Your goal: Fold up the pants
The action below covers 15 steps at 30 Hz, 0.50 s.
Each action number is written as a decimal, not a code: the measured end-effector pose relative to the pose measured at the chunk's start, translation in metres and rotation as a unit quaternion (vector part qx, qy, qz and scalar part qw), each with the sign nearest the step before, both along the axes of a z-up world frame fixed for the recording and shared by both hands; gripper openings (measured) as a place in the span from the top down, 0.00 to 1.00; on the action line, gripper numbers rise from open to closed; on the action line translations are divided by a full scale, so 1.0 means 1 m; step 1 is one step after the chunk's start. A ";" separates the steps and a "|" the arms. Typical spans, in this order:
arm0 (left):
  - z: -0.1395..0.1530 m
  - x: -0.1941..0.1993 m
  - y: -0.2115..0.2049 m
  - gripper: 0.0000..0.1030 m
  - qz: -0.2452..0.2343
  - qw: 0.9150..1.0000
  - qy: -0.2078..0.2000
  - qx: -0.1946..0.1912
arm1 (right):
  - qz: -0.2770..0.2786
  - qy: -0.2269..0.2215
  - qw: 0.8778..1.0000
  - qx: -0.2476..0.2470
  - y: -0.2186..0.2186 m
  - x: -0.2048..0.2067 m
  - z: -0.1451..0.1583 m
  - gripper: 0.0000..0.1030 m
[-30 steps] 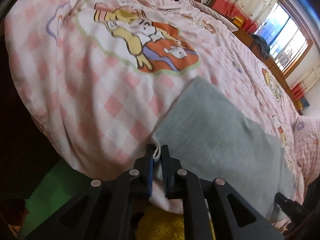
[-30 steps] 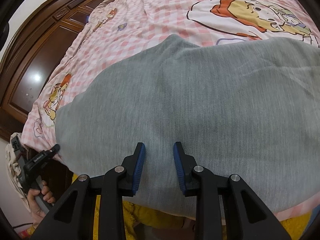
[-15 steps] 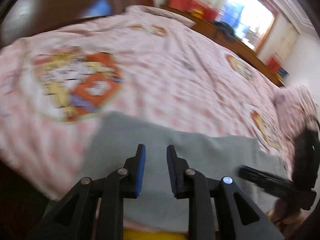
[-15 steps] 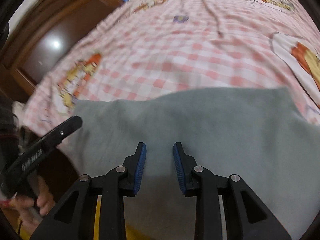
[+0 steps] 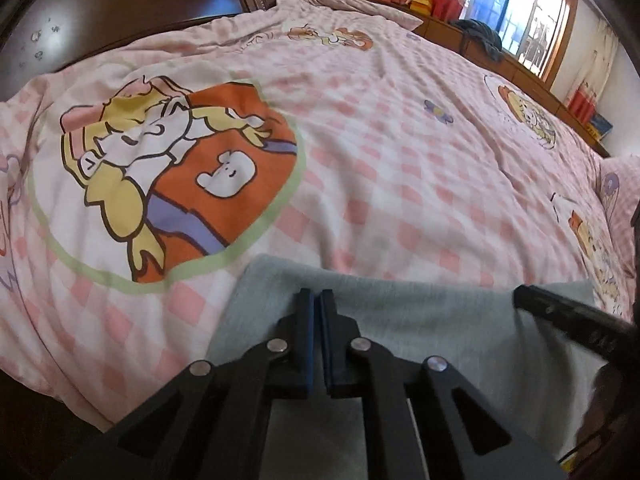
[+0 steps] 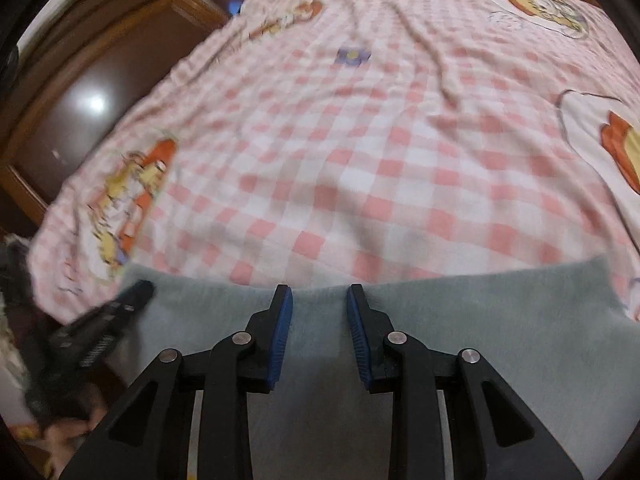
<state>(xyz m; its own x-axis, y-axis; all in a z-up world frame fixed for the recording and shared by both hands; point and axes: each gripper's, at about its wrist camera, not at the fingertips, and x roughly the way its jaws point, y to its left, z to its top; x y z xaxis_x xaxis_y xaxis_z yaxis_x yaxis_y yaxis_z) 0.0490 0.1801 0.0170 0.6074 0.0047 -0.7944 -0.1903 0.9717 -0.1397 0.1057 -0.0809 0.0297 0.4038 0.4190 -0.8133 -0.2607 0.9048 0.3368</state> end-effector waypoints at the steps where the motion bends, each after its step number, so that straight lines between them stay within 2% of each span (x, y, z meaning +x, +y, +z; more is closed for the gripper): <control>1: 0.002 -0.002 -0.001 0.95 -0.002 1.000 0.001 0.005 | -0.006 -0.010 1.000 0.000 -0.010 -0.006 0.008 0.71; 4: 0.009 -0.009 0.001 0.93 -0.005 1.000 0.002 -0.003 | -0.025 -0.021 0.999 -0.018 -0.044 -0.026 0.024 0.71; 5: 0.011 -0.012 0.002 0.89 -0.004 1.000 0.001 -0.014 | -0.036 -0.019 0.999 -0.026 -0.057 -0.031 0.024 0.71; 6: 0.013 -0.015 0.003 0.81 -0.004 1.000 -0.003 -0.025 | -0.044 -0.014 0.998 -0.036 -0.066 -0.033 0.021 0.71; 7: 0.014 -0.018 0.004 0.77 -0.004 1.000 -0.005 -0.030 | -0.055 -0.007 0.997 -0.051 -0.074 -0.032 0.015 0.71; 9: 0.013 -0.019 0.002 0.73 -0.005 1.000 -0.003 -0.024 | -0.090 0.022 0.992 -0.083 -0.094 -0.020 -0.008 0.72; 10: 0.011 -0.017 0.001 0.73 -0.006 1.000 0.003 -0.015 | -0.099 0.029 0.992 -0.072 -0.103 -0.015 -0.018 0.74; 11: 0.008 -0.016 0.000 0.73 -0.006 1.000 0.007 -0.011 | -0.108 0.022 0.993 -0.037 -0.115 -0.008 -0.025 0.78; 12: 0.007 -0.015 -0.001 0.73 -0.004 1.000 0.007 -0.010 | -0.119 0.012 0.993 -0.023 -0.124 -0.003 -0.026 0.89; 14: 0.007 -0.013 -0.002 0.73 -0.004 1.000 0.006 -0.005 | -0.138 0.020 0.990 -0.010 -0.137 0.010 -0.027 0.93; 15: 0.006 -0.012 -0.003 0.73 -0.007 1.000 0.007 0.000 | -0.146 0.028 0.989 0.012 -0.145 0.015 -0.026 0.93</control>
<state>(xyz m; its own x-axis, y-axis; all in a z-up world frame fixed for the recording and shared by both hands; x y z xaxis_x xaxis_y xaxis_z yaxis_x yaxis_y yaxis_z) 0.0365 0.1771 0.0233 0.5964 -0.0030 -0.8027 -0.1793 0.9742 -0.1368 0.1210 -0.2258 0.0037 0.4651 0.3112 -0.8287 0.0308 0.9299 0.3664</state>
